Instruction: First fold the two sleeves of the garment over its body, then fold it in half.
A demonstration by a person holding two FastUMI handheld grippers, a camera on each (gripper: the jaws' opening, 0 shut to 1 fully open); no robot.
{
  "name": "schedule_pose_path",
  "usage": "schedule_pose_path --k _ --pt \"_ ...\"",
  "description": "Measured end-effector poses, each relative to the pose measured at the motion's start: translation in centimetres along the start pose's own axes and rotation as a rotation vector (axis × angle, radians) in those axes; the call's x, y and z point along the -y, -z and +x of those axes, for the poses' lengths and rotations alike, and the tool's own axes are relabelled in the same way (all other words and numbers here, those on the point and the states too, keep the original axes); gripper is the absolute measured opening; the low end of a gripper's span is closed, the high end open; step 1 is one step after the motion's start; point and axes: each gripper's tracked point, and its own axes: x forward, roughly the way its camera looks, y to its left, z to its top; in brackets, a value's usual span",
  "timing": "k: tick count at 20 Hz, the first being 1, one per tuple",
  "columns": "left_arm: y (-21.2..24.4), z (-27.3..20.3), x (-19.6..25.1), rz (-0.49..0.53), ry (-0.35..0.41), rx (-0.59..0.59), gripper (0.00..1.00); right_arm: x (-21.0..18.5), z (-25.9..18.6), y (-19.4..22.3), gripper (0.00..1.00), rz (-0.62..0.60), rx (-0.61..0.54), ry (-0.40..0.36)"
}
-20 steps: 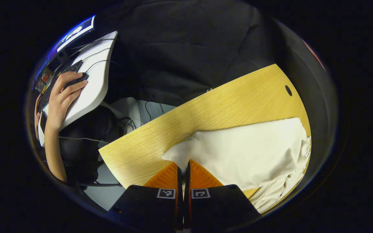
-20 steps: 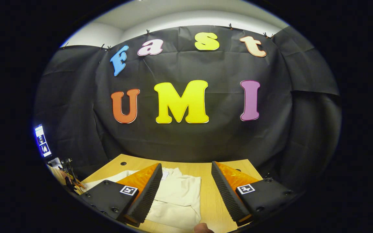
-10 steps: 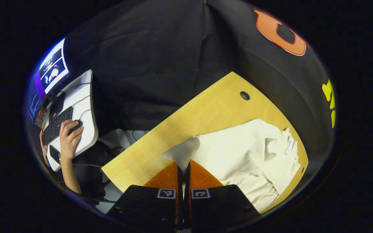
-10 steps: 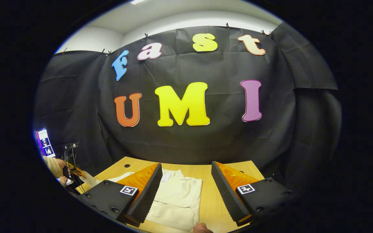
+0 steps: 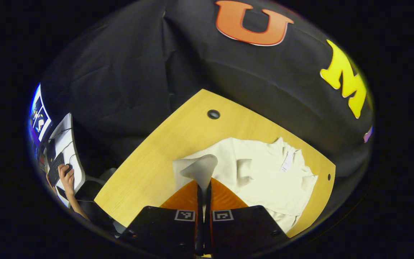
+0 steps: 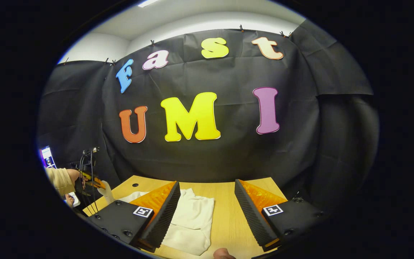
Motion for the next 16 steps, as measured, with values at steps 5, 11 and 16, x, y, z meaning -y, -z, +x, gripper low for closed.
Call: schedule_pose_path --k 5,11,16 --pt "-0.2 1.1 12.0 0.115 0.122 0.021 0.04 1.9 -0.9 -0.1 0.95 -0.012 -0.003 0.024" --pt "2.0 2.1 26.1 0.260 0.261 0.042 0.03 3.5 -1.0 0.4 0.95 -0.008 -0.029 0.071" --pt "5.8 4.3 33.9 0.312 0.315 -0.002 0.04 5.7 -1.2 1.6 0.95 -0.001 -0.060 0.117"
